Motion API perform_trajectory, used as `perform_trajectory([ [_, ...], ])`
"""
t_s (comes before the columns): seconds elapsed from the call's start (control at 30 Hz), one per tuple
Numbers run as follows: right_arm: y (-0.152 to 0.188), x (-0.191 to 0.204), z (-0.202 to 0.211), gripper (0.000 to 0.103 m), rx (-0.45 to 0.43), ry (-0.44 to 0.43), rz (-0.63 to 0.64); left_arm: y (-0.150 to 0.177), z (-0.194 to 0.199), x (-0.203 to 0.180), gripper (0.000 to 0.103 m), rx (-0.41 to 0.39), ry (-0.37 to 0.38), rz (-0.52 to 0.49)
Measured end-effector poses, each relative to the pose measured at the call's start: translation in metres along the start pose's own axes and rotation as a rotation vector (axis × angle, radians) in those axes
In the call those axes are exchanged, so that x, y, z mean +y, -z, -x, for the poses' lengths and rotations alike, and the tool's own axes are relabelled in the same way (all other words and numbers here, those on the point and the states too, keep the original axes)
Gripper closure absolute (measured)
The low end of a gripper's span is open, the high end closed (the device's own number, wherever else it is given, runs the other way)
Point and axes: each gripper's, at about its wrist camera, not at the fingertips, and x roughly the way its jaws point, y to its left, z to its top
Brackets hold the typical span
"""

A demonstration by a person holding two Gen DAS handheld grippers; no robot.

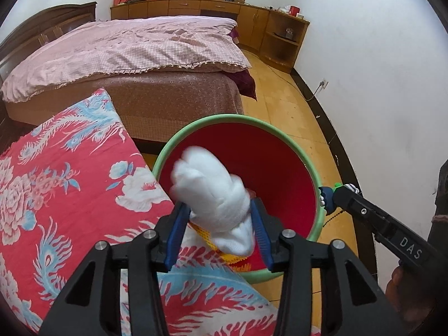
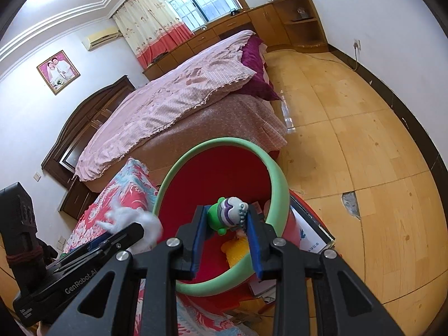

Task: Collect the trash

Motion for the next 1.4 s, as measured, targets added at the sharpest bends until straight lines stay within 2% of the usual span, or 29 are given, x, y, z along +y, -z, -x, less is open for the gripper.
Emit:
perform_trajectory([
  [0.2,0.000,0.002,-0.014,0.072,0.027,-0.005,0.016,-0.001,-0.001,0.009,0.052,-0.005,-0.026,0.022],
  [0.5,-0.003,0.027,-0.041,0.070,0.066,0.000,0.088,0.005,0.009,0.034,0.052,-0.001,-0.085,0.081],
  [0.63,-0.004,0.036,-0.039,0.058,0.063,-0.004,0.115,0.006,0.020,0.042,0.052,-0.017,-0.096,0.106],
  [1.0,0.005,0.061,0.005,0.047,0.044,-0.040,0.160,0.019,0.067,0.055,0.052,-0.070,-0.123,0.143],
  [1.27,0.027,0.093,0.053,0.026,0.002,-0.099,0.222,0.045,0.121,0.072,0.052,-0.123,-0.182,0.197],
  [1.4,0.045,0.112,0.066,0.026,0.014,-0.141,0.264,0.065,0.150,0.082,0.052,-0.149,-0.222,0.220],
])
